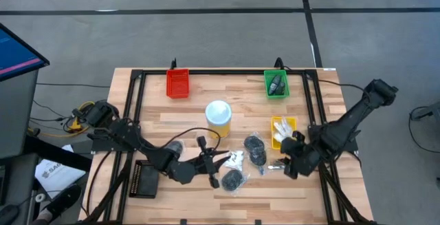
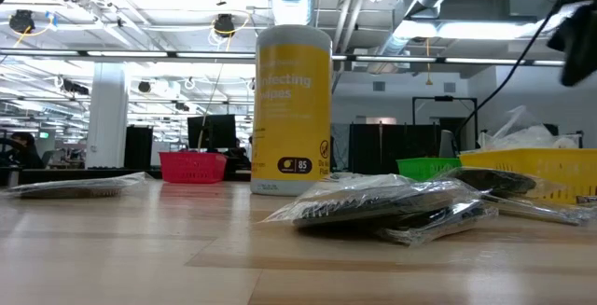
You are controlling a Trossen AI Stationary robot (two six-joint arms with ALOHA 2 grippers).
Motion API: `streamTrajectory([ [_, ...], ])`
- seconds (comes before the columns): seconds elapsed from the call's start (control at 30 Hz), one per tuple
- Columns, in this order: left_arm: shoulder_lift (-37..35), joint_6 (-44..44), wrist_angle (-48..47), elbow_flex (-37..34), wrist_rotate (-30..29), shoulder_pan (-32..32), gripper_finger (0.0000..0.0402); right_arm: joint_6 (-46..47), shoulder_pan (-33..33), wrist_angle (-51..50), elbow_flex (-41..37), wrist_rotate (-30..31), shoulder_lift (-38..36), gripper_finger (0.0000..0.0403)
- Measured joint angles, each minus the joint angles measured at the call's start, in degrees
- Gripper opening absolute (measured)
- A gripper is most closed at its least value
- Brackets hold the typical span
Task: Pick & Place Travel size toiletries
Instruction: Put the silver nail cutter into the red bin
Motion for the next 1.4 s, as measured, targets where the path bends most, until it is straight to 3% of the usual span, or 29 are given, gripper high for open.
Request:
streamTrajectory([
  [0.47, 0.00, -3.66, -0.01, 0.00, 0.01, -3.83, 0.0076, 10.57, 6.57, 1.98, 0.00, -0.09, 15.89, 0.0119],
  [0.83, 0.00, -3.66, -0.01, 0.00, 0.00, -4.26, 0.0076, 10.88, 7.42, 5.34, 0.00, -1.70, 21.24, 0.0124],
  [1.2, 0.00, -3.66, -0.01, 0.00, 0.12, -4.26, 0.0076, 10.01, 7.30, 5.08, -0.02, -1.92, 24.96, 0.0161],
  [1.4, 0.00, -3.68, -0.02, 0.00, 3.10, -4.26, 0.0076, 9.33, 7.15, 5.12, -0.02, -2.33, 27.12, 0.0184],
])
